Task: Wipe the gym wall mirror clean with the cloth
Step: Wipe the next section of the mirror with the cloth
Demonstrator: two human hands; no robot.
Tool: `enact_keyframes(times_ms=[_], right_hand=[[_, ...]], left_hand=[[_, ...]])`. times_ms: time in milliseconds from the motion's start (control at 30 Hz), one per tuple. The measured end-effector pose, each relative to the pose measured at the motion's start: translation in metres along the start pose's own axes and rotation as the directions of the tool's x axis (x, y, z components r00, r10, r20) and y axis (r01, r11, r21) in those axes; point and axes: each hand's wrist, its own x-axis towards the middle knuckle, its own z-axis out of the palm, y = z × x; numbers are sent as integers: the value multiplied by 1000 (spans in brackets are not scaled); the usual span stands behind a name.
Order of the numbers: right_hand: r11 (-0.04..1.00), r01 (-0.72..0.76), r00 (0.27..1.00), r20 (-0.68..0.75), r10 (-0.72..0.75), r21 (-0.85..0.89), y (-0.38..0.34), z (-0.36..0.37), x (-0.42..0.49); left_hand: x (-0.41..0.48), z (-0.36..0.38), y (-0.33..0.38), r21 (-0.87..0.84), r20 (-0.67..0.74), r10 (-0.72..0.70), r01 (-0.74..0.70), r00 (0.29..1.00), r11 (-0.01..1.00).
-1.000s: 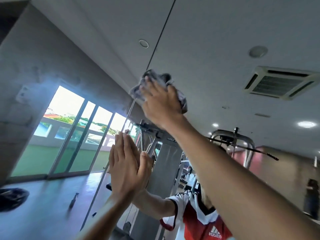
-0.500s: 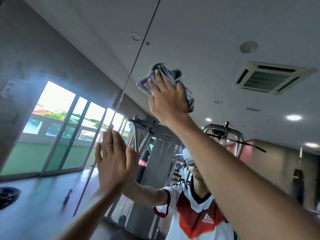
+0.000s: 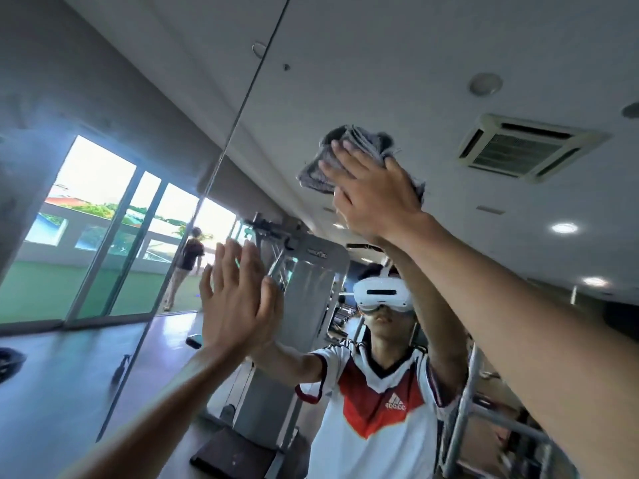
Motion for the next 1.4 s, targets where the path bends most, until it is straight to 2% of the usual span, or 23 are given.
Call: enact_keyframes(times_ms=[67, 133, 267, 333, 400, 467, 533, 633, 700, 767, 833, 900, 967, 1000, 1067, 1133, 1233, 1300, 1333, 1400], right_hand=[[993, -116, 992, -49, 115, -20, -8, 1, 7], [996, -91, 994, -59, 90, -12, -20, 9, -2], [994, 110, 993, -51, -109, 14, -23, 20, -67], [973, 231, 973, 24, -231, -25, -6, 23, -114], [952, 302, 953, 39, -300, -47, 28, 19, -156], [971, 216, 976, 7, -217, -99, 75, 11, -173], [996, -6, 999, -39, 2, -83, 110, 1, -172], [958, -285, 950, -140, 281, -15, 112, -3, -154], [939, -342, 927, -160, 340, 17, 89, 4, -145], [972, -233, 961, -148, 233, 18, 72, 9, -155], [998, -10, 994, -107, 4, -55, 71, 13, -184], [976, 195, 979, -38, -199, -93, 84, 13, -226], [958, 256, 965, -20, -261, -129, 120, 8, -269], [967, 204, 978, -19, -209, -155, 145, 5, -286], [985, -33, 999, -27, 29, -170, 193, -1, -303], [955, -266, 963, -79, 257, -130, 218, -7, -294], [887, -461, 871, -203, 447, -24, 200, -9, -257], [874, -484, 844, -247, 476, 29, 175, -4, -246], [893, -450, 863, -247, 441, 23, 163, -2, -247], [958, -284, 943, -195, 270, -45, 146, 1, -261]], left_hand=[[-6, 1, 17, -26, 14, 22, -21, 1000, 999], [-12, 0, 30, -37, 16, 20, -20, 1000, 999], [-22, 0, 56, -62, 16, 15, -14, 1000, 998], [-26, 3, 69, -56, 41, 46, -44, 998, 997], [-29, 7, 78, -24, 71, 104, -102, 992, 994], [-29, 9, 86, 0, 83, 152, -152, 985, 988], [-30, 10, 97, 8, 76, 200, -201, 977, 979], [-36, 13, 122, 5, 55, 265, -266, 963, 964], [-37, 14, 132, -15, 50, 237, -237, 970, 971], [-38, 17, 143, -45, 37, 181, -180, 983, 983], [-37, 18, 153, -74, 27, 162, -160, 986, 984], [-38, 19, 161, -92, 18, 198, -196, 980, 976], [-41, 21, 171, -92, 22, 246, -243, 969, 966], [-43, 22, 176, -92, 27, 268, -265, 963, 960], [-46, 23, 187, -101, 30, 312, -308, 950, 946], [-49, 22, 200, -100, 25, 377, -372, 926, 923], [-56, 23, 223, -101, 16, 444, -441, 896, 892], [-62, 26, 239, -118, 0, 451, -448, 893, 886], [-66, 28, 248, -126, -6, 450, -447, 893, 886], [-70, 31, 263, -164, -17, 420, -417, 907, 894]])
